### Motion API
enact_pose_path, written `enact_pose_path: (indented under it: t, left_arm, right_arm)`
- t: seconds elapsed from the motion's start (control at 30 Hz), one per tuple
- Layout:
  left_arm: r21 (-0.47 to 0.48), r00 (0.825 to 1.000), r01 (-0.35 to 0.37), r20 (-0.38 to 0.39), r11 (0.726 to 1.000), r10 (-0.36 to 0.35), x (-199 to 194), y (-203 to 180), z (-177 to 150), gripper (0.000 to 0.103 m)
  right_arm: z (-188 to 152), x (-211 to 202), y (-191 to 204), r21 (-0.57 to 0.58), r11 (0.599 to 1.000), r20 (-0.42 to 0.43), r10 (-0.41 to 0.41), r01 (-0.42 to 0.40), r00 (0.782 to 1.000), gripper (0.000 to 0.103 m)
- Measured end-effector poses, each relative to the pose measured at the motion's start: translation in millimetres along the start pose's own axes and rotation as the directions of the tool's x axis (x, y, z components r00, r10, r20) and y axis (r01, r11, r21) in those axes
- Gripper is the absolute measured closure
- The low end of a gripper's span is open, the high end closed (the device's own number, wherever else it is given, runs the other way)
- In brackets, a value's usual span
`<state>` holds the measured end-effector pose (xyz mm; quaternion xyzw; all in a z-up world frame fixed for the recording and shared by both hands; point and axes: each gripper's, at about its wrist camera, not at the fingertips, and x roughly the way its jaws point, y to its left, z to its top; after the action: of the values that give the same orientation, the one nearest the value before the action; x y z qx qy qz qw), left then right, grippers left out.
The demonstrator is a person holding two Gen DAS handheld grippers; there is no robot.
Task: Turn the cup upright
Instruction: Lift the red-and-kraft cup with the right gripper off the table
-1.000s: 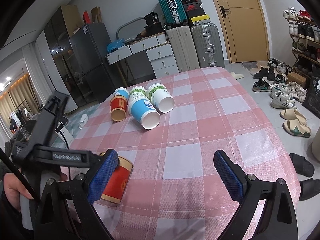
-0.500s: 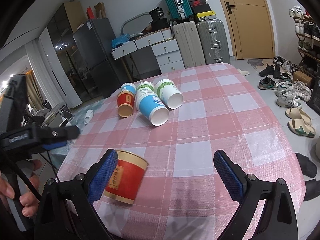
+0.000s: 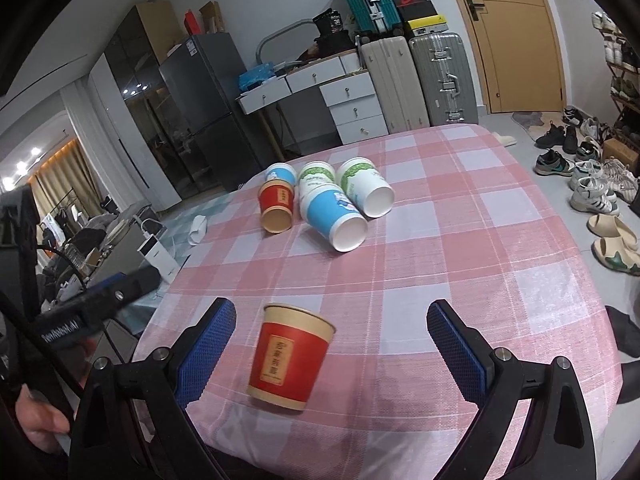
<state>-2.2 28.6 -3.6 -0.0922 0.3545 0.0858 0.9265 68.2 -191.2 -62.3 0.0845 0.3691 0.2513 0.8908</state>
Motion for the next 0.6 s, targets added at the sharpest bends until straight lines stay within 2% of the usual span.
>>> enact_pose_path:
  t: [0.17, 0.47, 0.6]
  left_arm:
    - [-0.015, 1.000, -0.016, -0.004, 1.000, 0.016, 0, 6, -4, 0.001]
    - [-0.007, 0.997, -0.047, 0.061, 0.999, 0.047, -5, 5, -7, 0.001]
    - [-0.009, 0.996, -0.054, 0.069, 0.999, 0.054, -5, 8, -8, 0.001]
  right_arm:
    - [1, 4, 7, -0.012, 1.000, -0.020, 0.006, -0.006, 1.000, 0.005]
    - [0, 5, 12, -0.026, 1.000, -0.016, -0.002, 0.002, 1.000, 0.005]
    - [-1, 10, 12, -0.025, 1.000, -0.045, -0.005, 0.003, 0.999, 0.005]
